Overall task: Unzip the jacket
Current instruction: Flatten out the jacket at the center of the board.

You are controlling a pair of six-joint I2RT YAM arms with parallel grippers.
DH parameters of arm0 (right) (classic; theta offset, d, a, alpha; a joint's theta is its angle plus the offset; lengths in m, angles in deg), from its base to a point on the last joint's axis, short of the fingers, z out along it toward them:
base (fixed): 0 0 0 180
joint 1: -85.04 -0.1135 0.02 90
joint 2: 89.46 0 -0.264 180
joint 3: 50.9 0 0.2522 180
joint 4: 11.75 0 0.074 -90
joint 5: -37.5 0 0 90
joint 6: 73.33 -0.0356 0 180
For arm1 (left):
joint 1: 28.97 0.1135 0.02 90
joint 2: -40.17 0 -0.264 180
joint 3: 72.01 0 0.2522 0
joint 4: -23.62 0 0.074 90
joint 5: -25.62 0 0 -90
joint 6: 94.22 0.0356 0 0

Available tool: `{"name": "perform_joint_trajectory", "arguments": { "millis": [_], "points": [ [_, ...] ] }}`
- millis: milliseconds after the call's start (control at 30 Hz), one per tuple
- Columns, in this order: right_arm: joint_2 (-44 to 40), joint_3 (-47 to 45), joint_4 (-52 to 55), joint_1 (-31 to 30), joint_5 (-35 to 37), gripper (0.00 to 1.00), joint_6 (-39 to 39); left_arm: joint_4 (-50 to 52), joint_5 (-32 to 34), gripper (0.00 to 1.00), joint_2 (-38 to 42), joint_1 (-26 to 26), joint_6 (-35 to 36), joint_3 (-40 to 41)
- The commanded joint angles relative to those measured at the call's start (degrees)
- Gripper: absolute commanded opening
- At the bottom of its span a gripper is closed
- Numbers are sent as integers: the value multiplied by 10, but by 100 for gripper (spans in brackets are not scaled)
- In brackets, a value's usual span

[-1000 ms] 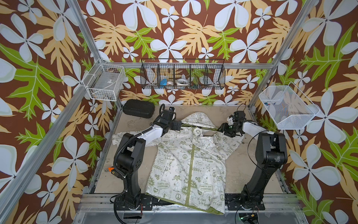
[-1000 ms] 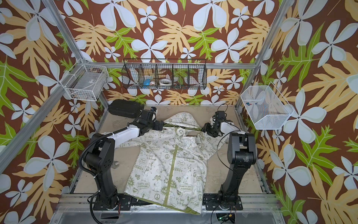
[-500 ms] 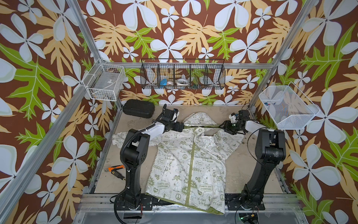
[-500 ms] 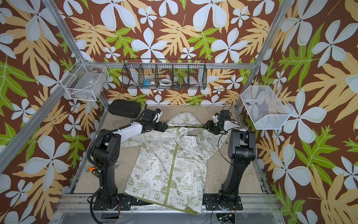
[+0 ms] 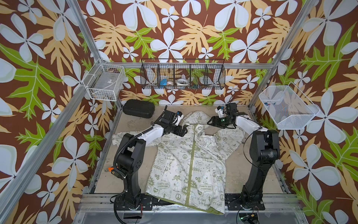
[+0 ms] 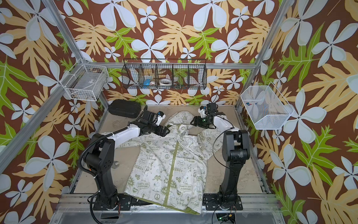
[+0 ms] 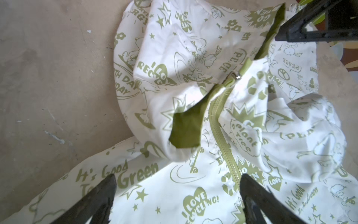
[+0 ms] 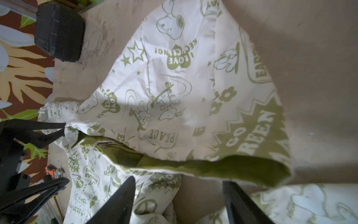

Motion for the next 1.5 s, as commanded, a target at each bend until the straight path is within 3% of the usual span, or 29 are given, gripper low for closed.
{"name": "perform_joint_trajectory", "arguments": {
  "millis": [0,133,233,300,400,500,600,667,867,967,1033,1133,1233,1333,1467],
  "points": [
    [-31,-3,22,-1,48,71,-3,-35,22,100,34,1,-10,13],
    [-83,-50,-17,2,75,68,-64,-42,35,100,71,1,-14,22],
    [-110,-111,-51,28,100,63,-114,-44,90,99,97,1,-12,35],
    [-113,-165,-95,65,79,51,-158,-45,152,97,106,2,-25,45],
    [-107,-231,-160,106,62,38,-194,-50,188,93,111,5,-64,63],
    [-78,-235,-166,112,70,37,-184,-83,178,90,121,6,-114,98],
    [-40,-216,-152,122,92,47,-173,-109,151,90,122,6,-147,120],
    [-23,-217,-154,145,98,47,-177,-112,134,90,117,6,-154,120],
    [-53,-328,-199,280,83,27,-205,-133,57,84,89,-13,-136,99],
    [-154,-435,-228,331,117,20,-228,-131,53,82,59,-55,-108,63],
    [-246,-503,-233,330,147,17,-232,-136,46,80,33,-75,-104,41],
    [-388,-579,-227,317,160,18,-263,-147,27,77,-20,-85,-131,0],
    [-490,-588,-200,297,192,22,-261,-123,24,71,-105,-87,-156,-81],
    [-512,-560,-194,297,174,28,-239,-44,47,66,-218,-88,-156,-209],
    [-421,-493,-204,289,74,45,-204,39,89,66,-348,-88,-144,-401]
  ]
}}
